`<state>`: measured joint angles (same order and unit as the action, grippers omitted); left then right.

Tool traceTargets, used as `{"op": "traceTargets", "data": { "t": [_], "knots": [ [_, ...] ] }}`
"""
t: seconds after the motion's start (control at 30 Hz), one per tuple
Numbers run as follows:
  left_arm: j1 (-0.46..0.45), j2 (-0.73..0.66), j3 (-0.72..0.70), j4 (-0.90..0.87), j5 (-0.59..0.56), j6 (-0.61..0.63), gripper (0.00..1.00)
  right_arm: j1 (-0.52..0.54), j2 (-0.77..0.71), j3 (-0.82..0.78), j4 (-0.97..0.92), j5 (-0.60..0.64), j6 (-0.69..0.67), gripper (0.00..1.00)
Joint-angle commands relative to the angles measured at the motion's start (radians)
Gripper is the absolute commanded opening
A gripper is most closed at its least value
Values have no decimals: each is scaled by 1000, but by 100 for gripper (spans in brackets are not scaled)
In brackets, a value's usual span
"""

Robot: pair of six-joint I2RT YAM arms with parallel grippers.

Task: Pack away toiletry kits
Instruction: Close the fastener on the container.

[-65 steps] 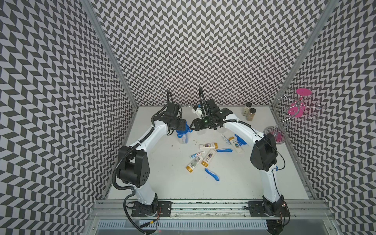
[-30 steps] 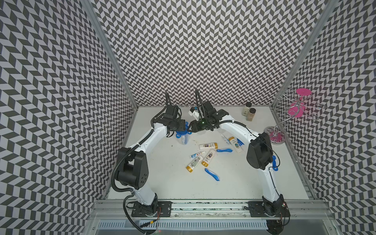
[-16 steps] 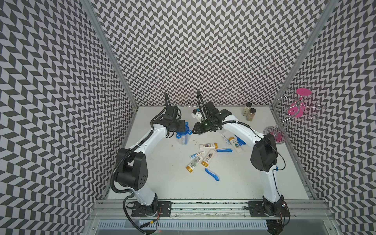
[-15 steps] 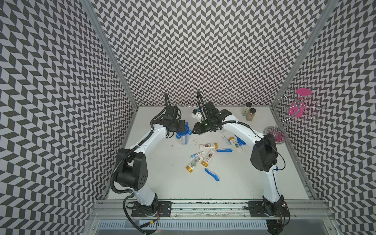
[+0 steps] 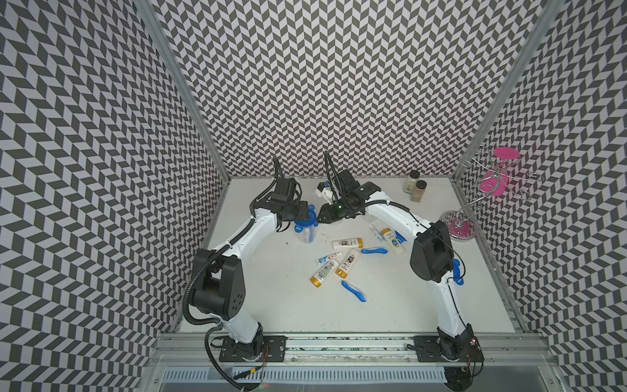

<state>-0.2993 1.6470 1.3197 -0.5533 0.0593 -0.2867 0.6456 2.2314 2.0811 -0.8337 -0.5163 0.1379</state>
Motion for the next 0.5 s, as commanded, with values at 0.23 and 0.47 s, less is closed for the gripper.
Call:
{"op": "traceTargets", "data": {
  "t": [0.23, 0.47],
  "knots": [
    [-6, 0, -72, -92, 63, -24, 57, 2, -1, -44, 64, 6, -7, 23],
    [-8, -33, -123, -64, 128, -48, 55, -5, 30, 2, 91, -29, 22, 24]
  ]
}}
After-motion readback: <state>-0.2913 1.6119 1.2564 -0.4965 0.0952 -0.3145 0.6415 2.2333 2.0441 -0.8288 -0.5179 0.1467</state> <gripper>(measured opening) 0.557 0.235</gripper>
